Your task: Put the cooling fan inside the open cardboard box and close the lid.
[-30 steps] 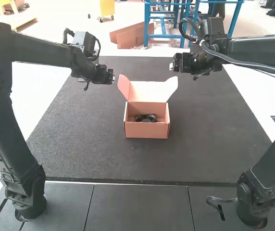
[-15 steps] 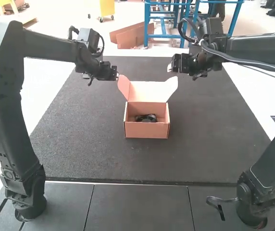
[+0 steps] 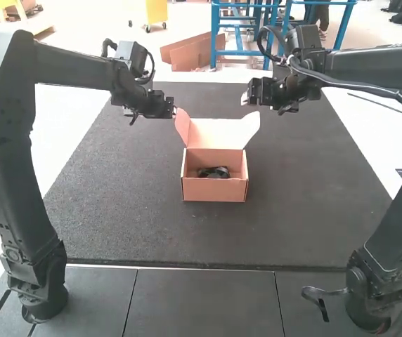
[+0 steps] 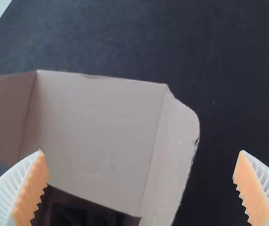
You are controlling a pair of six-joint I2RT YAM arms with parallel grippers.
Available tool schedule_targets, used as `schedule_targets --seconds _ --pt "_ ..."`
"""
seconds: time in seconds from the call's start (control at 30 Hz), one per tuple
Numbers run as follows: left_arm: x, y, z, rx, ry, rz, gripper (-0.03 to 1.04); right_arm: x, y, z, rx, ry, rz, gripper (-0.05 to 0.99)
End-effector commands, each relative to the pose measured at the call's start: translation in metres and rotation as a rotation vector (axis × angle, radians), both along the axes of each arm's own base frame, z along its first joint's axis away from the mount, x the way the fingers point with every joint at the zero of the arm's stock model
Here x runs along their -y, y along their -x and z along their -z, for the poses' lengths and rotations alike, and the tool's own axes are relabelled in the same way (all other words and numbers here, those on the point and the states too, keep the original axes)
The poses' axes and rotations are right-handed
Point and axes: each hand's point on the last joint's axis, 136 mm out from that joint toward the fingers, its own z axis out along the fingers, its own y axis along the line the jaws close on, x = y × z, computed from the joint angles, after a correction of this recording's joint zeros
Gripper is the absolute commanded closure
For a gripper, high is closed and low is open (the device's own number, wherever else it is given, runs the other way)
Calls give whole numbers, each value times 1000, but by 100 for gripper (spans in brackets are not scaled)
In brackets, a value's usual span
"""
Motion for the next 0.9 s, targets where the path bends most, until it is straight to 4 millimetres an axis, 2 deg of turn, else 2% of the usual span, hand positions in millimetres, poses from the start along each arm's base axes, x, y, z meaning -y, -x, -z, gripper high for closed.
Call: schedule_targets --seconds 0.0,0.17,0.53,0.77,0.87 --pt "10 -5 -5 12 14 35 4 2 -8 -8 7 -26 13 3" --pt "14 -5 -6 13 24 46 4 3 -7 4 -31 -17 16 3" --pt "46 5 -9 2 64 136 4 2 -13 14 -57 -11 23 5" --pt "51 8 -7 -4 63 146 4 7 -15 20 -74 -19 47 16" --pt "50 9 -7 -7 62 146 4 7 -16 23 -83 -21 51 30"
